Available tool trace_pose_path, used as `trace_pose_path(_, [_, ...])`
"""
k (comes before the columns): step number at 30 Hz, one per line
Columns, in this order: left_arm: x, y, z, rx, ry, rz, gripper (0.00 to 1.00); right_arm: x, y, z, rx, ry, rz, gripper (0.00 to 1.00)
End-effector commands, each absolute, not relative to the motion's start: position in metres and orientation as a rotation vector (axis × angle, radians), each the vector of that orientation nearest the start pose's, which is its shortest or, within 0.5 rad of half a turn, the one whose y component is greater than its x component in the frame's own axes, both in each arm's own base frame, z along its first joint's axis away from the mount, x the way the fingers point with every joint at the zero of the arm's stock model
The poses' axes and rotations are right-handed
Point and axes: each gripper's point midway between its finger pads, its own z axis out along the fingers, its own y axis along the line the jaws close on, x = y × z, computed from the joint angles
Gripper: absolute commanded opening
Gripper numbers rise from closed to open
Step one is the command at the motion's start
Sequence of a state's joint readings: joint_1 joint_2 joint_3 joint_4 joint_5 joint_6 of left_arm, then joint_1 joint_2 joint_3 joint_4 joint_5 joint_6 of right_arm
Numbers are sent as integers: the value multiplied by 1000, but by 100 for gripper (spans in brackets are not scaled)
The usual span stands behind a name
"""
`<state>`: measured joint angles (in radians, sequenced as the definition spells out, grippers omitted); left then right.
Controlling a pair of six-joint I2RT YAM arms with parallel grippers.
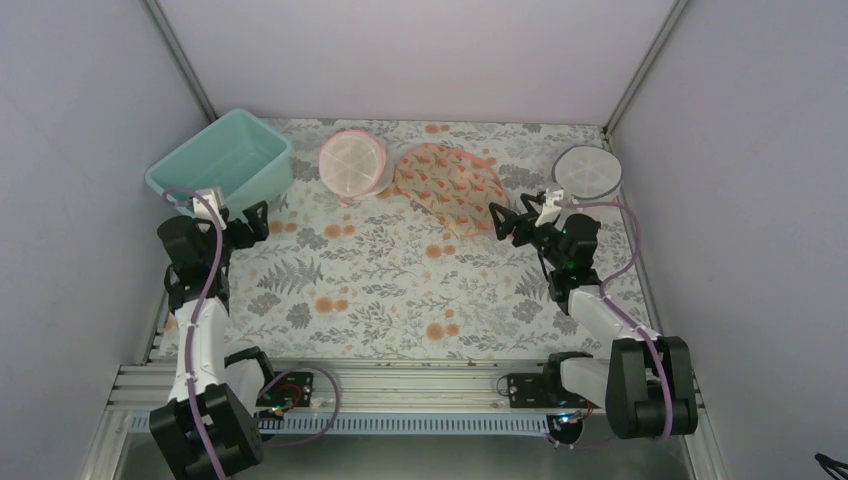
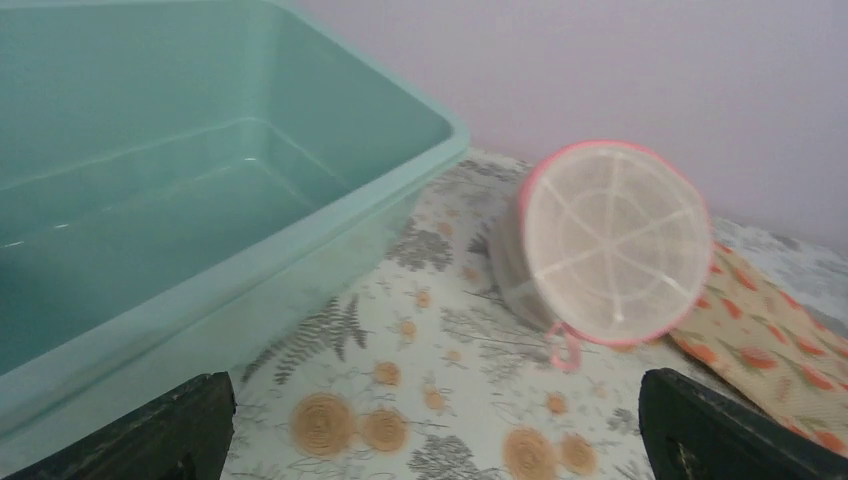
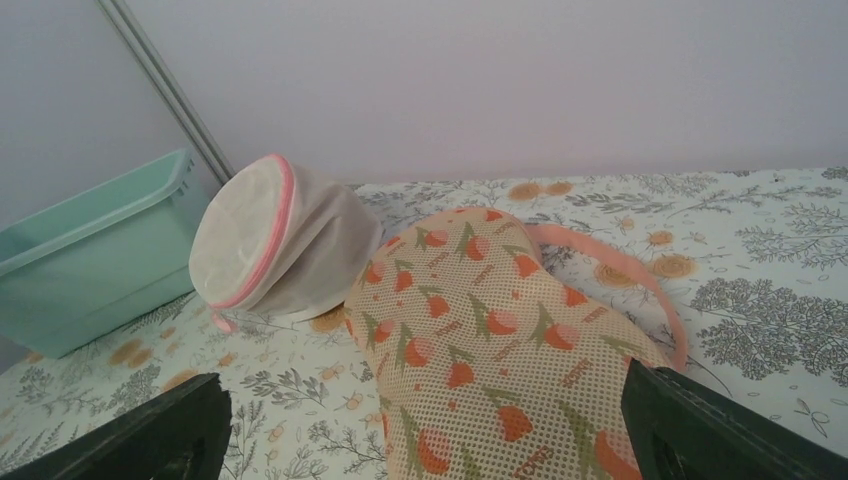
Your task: Unzip the laundry bag and remove the bra
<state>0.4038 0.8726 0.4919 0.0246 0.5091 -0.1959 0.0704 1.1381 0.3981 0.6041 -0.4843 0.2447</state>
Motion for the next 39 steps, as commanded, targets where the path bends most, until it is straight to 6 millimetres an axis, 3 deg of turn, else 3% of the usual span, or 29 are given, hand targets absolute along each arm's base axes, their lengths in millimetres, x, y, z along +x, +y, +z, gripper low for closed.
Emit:
trace_pose_path(1, [315, 22, 224, -79, 1832, -452, 100, 357, 97, 213, -180, 1709, 623, 100])
trace_pose_path(6, [292, -11, 237, 167, 1748, -538, 100, 364, 97, 225, -147, 1740, 640, 100])
trace_pose_path(11, [275, -19, 256, 185, 1641, -523, 100, 367, 89, 253, -102, 1708, 622, 100])
trace_pose_path(14, [274, -22, 257, 200, 1640, -544, 100, 371, 88, 263, -97, 1713, 615, 100])
trace_pose_path(18, [285, -24, 265, 241, 1690, -512, 100, 382, 86, 256, -42, 1818, 627, 100])
trace_pose_path(22, [300, -38, 268, 314, 1789, -461, 100, 385, 84, 218, 58, 1994, 650, 100])
trace_pose_path(25, [307, -65, 267, 439, 1877, -487, 100, 385, 79, 177, 177, 2155, 631, 96])
trace_pose_path(27, [312, -83, 270, 532, 1908, -494, 100, 382, 88, 155, 179, 2243, 631, 94])
trace_pose_path(31, [320, -108, 279, 649, 1912, -507, 100, 385, 98, 133, 186, 2313, 598, 95])
trace_pose_path(39, [316, -138, 272, 796, 1926, -534, 100, 404, 108, 82, 313, 2460, 661, 96])
